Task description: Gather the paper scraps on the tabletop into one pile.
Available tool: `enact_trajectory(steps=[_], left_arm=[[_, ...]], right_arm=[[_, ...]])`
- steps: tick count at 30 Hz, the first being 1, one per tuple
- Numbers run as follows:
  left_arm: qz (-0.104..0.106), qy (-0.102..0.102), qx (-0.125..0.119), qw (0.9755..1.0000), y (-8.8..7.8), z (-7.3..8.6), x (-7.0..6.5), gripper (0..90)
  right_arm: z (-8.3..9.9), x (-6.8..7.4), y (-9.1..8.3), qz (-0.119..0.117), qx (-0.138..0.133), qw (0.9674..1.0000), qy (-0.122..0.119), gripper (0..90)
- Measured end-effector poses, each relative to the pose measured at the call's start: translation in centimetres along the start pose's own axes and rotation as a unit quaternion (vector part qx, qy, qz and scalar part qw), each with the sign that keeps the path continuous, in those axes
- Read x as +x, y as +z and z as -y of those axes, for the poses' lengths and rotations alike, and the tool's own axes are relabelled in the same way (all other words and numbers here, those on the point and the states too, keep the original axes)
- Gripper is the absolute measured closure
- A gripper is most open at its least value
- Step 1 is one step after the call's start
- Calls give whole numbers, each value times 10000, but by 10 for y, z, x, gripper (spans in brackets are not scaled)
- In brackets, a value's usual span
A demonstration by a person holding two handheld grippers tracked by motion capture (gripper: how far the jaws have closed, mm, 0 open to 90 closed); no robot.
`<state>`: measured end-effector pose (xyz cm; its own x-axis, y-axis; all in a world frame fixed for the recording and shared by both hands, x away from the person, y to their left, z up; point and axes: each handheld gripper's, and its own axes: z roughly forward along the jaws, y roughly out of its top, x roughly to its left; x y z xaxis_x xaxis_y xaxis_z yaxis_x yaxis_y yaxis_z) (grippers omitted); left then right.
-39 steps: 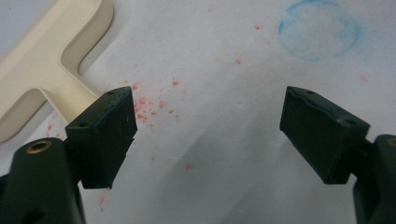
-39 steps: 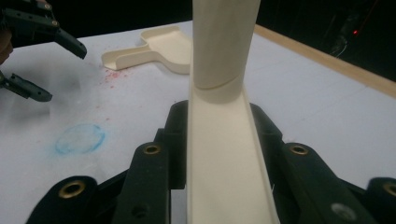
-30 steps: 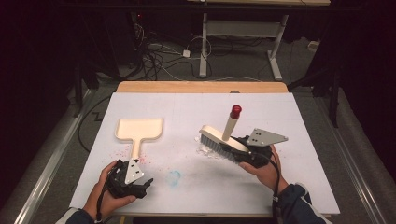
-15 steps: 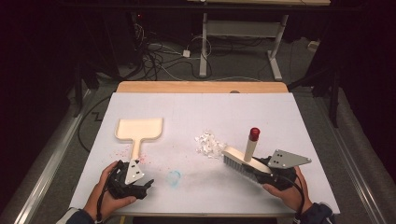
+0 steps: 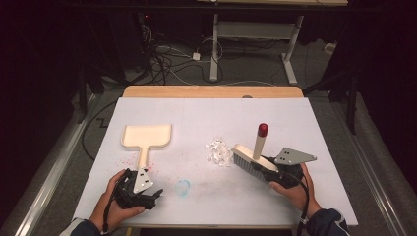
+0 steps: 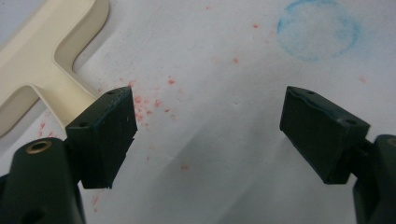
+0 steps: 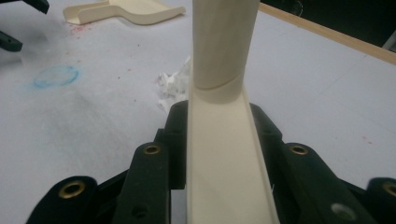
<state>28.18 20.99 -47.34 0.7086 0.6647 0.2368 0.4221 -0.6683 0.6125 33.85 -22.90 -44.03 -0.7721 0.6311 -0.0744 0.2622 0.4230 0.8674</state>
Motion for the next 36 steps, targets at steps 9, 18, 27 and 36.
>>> enact_trajectory(steps=[9, 18, 27, 36], left_arm=[[-29, 7, -8, 10000, -1, 0, 0, 184], [-37, -18, 21, 10000, 0, 0, 1, 184], [-51, -3, -12, 10000, -1, -1, 1, 183], [-31, 12, 11, 10000, 0, -3, -1, 183]], right_arm=[[-9, -3, -32, 131, -479, 9986, 160, 675], [-11, -10, -19, 1103, -351, 9919, 520, 675], [-13, 16, 37, 1716, 91, 9845, 365, 676], [-27, 38, 62, 1705, -15, 9853, 123, 675]])
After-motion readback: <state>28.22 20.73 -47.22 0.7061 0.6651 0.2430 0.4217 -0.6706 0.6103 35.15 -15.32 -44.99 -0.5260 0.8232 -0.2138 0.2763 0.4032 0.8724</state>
